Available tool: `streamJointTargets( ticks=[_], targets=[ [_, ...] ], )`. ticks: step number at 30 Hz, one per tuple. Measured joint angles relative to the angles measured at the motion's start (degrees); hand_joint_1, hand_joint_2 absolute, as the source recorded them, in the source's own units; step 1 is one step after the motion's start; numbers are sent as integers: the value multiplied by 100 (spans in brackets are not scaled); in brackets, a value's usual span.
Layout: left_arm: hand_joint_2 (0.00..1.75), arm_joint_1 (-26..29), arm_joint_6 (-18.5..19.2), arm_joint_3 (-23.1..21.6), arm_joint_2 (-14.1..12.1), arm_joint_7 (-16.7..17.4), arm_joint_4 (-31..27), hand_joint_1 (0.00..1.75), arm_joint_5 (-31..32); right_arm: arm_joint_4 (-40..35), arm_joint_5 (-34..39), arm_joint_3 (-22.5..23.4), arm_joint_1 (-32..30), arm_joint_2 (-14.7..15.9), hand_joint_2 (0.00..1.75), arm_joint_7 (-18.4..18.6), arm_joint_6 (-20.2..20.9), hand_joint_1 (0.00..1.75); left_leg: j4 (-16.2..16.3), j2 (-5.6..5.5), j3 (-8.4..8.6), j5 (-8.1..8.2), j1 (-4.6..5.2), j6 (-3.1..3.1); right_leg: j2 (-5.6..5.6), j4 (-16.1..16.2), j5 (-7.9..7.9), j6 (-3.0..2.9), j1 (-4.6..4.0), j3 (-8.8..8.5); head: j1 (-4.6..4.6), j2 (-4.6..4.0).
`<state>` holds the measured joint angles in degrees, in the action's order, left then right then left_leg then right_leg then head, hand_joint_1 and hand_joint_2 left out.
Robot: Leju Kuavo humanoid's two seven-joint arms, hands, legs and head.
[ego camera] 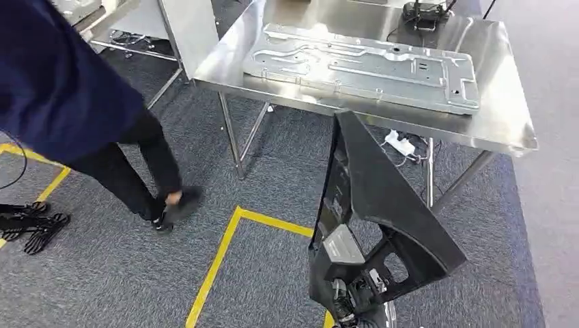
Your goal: Take the parts from the cabinet and place them on the table.
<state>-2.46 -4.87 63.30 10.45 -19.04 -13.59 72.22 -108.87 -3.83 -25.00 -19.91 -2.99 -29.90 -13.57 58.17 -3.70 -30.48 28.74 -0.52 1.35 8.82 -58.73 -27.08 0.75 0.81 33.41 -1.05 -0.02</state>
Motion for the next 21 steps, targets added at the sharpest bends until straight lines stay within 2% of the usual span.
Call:
streamJointTargets(
  ticks=[1,2,3,4,5,6,7,8,9,10,11,12,15,16,17,18,20,21],
  targets=[
    [175,4,-2,0,4,0,0,0,0,2,0,-2,-4,0,175,0,-22,175,-83,99,28,-53,-72,55,-114,-40,-32,16,-19,-8,4,0],
    [175,3,-2,0,4,-4,0,0,2,2,-2,-4,0,0,175,0,-50,175,-124,164,48,-66,-62,86,-507,-184,-148,45,-52,57,-15,0],
    [175,8,-2,2,7,-9,0,0,2,4,-9,-9,26,0,175,4,-75,175,-125,228,47,-71,-56,109,-725,-538,-385,67,-51,243,-15,0],
    [175,13,-2,2,4,-9,2,0,2,6,-43,-11,35,0,175,13,-133,175,-119,305,34,-64,-52,115,-816,-1022,-632,90,-38,485,-22,0],
    [175,18,-2,7,4,-9,0,0,0,13,-98,-11,34,0,175,37,-185,175,-119,365,31,-58,-50,119,-841,-1423,-794,109,-22,680,-17,0],
    [175,20,-2,13,2,-9,0,0,0,22,-140,-11,31,0,175,57,-232,175,-117,422,30,-54,-50,113,-850,-1731,-858,130,-1,836,-22,0],
    [175,19,-2,24,2,-9,0,0,2,48,-186,-11,27,0,175,87,-284,175,-117,464,36,-48,-51,105,-859,-1731,-764,145,20,835,-20,0],
    [175,16,-2,26,2,-9,0,0,2,52,-206,-11,26,0,175,96,-322,175,-116,489,47,-42,-52,96,-867,-1462,-563,151,39,694,-20,0],
    [175,13,-2,26,4,-9,2,0,2,52,-236,-11,28,0,175,96,-337,175,-116,510,70,-30,-52,78,-881,-932,-279,146,51,403,-22,0],
    [175,9,2,26,4,-13,0,0,2,52,-256,-11,30,0,175,96,-337,175,-116,519,88,-17,-54,61,-896,-557,-116,135,51,195,-20,0],
    [175,11,2,26,4,-22,0,0,2,50,-286,-13,37,0,175,94,-363,175,-116,530,112,7,-55,24,-953,5,-40,97,43,-100,-22,0],
    [175,5,2,31,4,-37,0,0,7,50,-324,-15,45,0,175,98,-416,175,-88,530,100,37,-7,-24,-957,47,-67,66,1,-124,-15,0],
    [175,-5,9,33,4,-98,0,0,20,50,-389,-20,42,0,175,105,-518,175,-121,542,139,56,-23,-125,-921,33,-104,-36,-40,-108,-18,0],
    [175,-11,11,33,2,-109,0,0,20,48,-402,-22,47,0,175,107,-540,175,-91,524,137,90,-40,-167,-900,83,-76,-97,21,-158,-18,0],
    [175,-7,20,35,-2,-116,0,0,20,48,-418,-24,51,0,175,109,-542,175,55,479,107,165,-51,-186,-905,94,-83,-120,19,-186,-18,0],
    [175,-9,28,37,-2,-111,0,0,20,48,-426,-50,65,0,175,111,-546,175,405,453,-68,372,-52,-196,-906,94,-101,-170,16,-195,-9,2],
    [175,0,37,42,-2,-103,0,0,26,55,-433,-96,67,0,175,118,-582,175,1408,426,-601,800,-52,-220,-903,90,-135,-221,-16,-220,-13,0],
    [175,10,44,44,0,-96,2,0,26,65,-435,-111,68,0,175,120,-614,175,1759,425,-815,858,-52,-223,-885,86,-152,-232,-33,-237,-13,0]
  ],
)
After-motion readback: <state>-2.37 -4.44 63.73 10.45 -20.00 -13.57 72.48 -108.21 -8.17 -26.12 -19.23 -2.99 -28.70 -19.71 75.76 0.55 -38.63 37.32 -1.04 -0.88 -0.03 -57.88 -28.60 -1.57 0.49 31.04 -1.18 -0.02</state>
